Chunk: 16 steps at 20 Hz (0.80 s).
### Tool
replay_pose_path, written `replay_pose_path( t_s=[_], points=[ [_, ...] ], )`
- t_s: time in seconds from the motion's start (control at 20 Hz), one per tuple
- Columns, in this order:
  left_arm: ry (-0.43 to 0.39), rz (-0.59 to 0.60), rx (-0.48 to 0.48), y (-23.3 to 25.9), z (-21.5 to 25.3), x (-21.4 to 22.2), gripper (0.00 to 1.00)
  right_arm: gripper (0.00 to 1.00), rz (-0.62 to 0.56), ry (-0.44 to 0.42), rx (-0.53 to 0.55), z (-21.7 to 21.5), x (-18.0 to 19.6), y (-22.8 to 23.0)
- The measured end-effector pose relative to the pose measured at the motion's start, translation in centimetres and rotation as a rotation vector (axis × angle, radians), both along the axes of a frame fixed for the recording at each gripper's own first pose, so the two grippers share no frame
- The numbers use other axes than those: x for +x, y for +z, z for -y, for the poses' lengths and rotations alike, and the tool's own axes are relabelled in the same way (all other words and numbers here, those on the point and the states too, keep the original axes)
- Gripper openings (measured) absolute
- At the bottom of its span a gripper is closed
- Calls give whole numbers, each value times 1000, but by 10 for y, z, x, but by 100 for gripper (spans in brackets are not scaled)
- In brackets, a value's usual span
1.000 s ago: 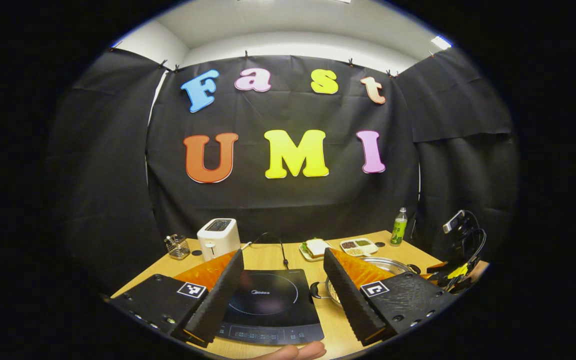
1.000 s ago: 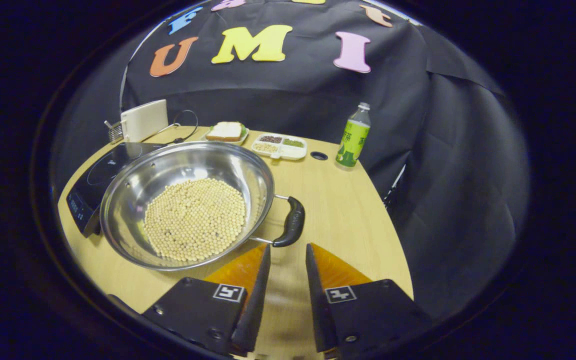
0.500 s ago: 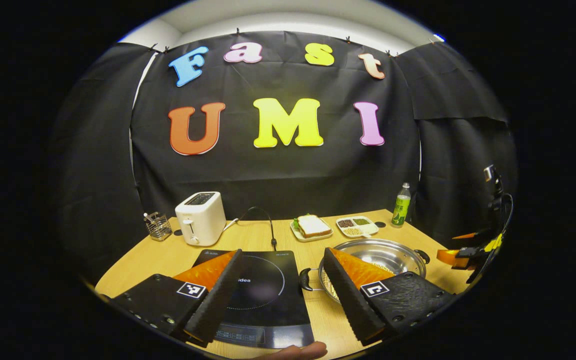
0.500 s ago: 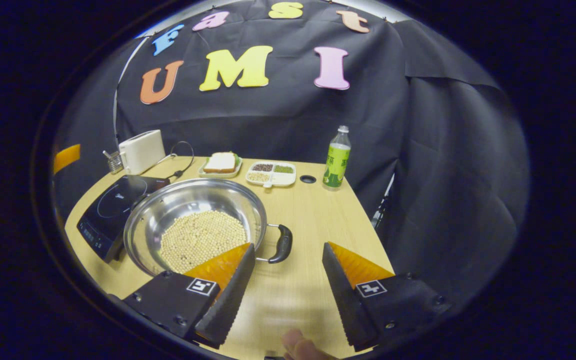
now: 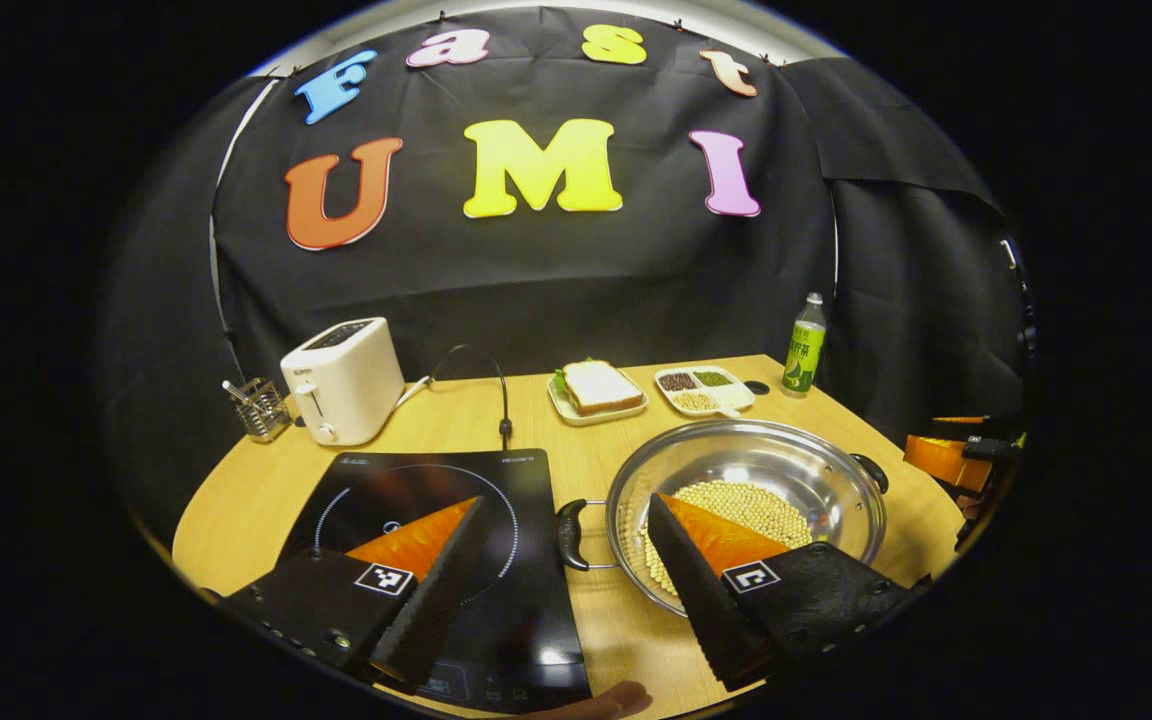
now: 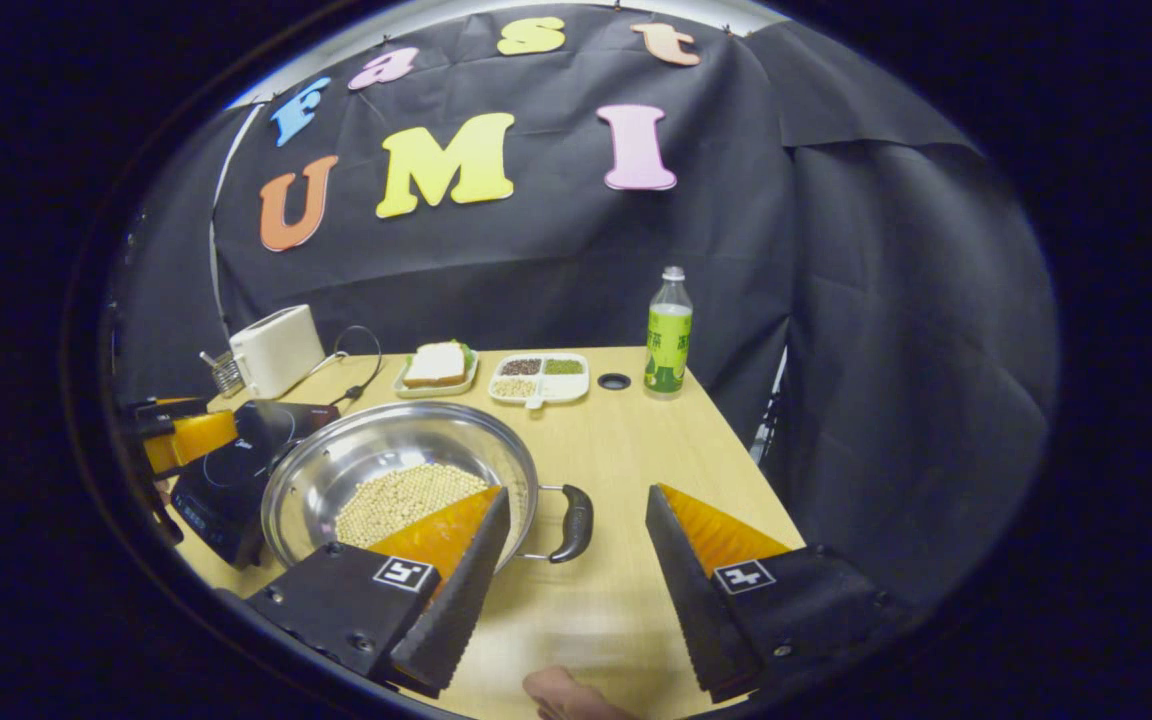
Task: First push the handle of the pot to place it horizontally, then grasp the pot with both hands and set it on the induction cooktop.
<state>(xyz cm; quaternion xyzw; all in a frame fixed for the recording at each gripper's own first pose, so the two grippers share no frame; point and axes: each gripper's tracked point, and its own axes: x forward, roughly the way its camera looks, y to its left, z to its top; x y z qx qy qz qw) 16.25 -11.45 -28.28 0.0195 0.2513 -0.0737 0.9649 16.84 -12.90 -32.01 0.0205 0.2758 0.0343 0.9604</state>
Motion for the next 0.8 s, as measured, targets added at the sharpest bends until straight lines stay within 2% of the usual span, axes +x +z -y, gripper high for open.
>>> replay_pose_path(
  t_s=[0.35,0.6,0.65,0.8],
  points=[
    [-22,-152,19,-54,14,16,97,84,-85,-18,109,-11,19,-39],
    [-13,-198,12,-66,17,31,93,82,-124,15,131,-26,29,-54],
    [-1,-207,12,-69,14,31,89,83,-132,14,133,-26,30,-57],
    [17,-226,2,-72,13,32,64,83,-159,11,141,-28,33,-70]
  ],
)
